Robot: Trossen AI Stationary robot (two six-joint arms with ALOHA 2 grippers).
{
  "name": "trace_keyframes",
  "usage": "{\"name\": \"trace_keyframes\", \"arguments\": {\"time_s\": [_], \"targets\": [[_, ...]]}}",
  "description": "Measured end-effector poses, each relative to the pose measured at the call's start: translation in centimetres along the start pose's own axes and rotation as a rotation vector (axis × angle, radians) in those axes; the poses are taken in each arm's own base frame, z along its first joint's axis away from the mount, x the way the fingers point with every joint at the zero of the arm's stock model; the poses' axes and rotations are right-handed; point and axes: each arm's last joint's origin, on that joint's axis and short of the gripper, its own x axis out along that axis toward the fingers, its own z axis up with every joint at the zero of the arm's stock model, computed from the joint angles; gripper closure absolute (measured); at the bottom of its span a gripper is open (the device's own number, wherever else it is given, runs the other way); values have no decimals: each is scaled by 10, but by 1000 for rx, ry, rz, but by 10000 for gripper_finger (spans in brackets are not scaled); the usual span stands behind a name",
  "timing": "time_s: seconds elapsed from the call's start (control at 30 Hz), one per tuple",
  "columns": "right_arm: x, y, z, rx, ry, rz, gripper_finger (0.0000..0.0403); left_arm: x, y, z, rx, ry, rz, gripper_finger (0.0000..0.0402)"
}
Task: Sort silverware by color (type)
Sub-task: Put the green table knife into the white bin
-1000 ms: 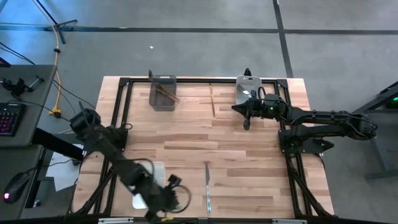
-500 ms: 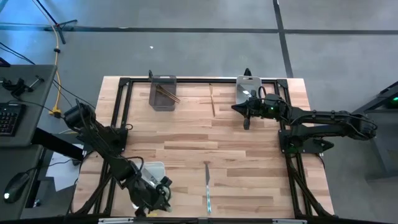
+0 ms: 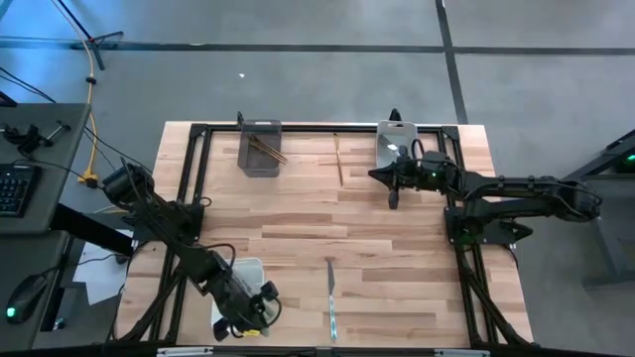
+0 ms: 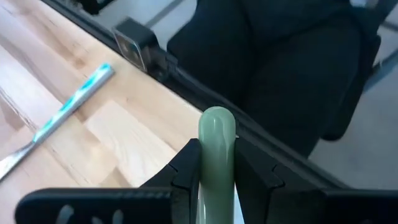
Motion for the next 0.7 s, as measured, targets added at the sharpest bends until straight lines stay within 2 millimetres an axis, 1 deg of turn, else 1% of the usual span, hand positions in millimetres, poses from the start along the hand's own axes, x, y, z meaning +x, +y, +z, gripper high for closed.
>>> {"name": "trace_keyframes", "arguments": {"time_s": [0.07, 0.17, 0.37, 0.5, 0.6, 0.7], "targets": [[0, 2, 0, 4, 0, 8, 403, 0, 0, -2, 16, 22, -4, 341], [0, 3, 0, 12, 0, 17, 403, 2, -1, -8, 40, 5, -1, 341], [0, 5, 0, 18, 0, 22, 403, 5, -2, -22, 7, -51, 41, 341], [0, 4, 0, 18, 0, 18, 403, 5, -3, -22, 2, -63, 91, 341], [0, 4, 0, 18, 0, 15, 403, 5, -4, -22, -1, -52, 154, 330], [0, 4, 0, 18, 0, 15, 403, 5, -3, -22, -24, -53, 163, 319]]}}
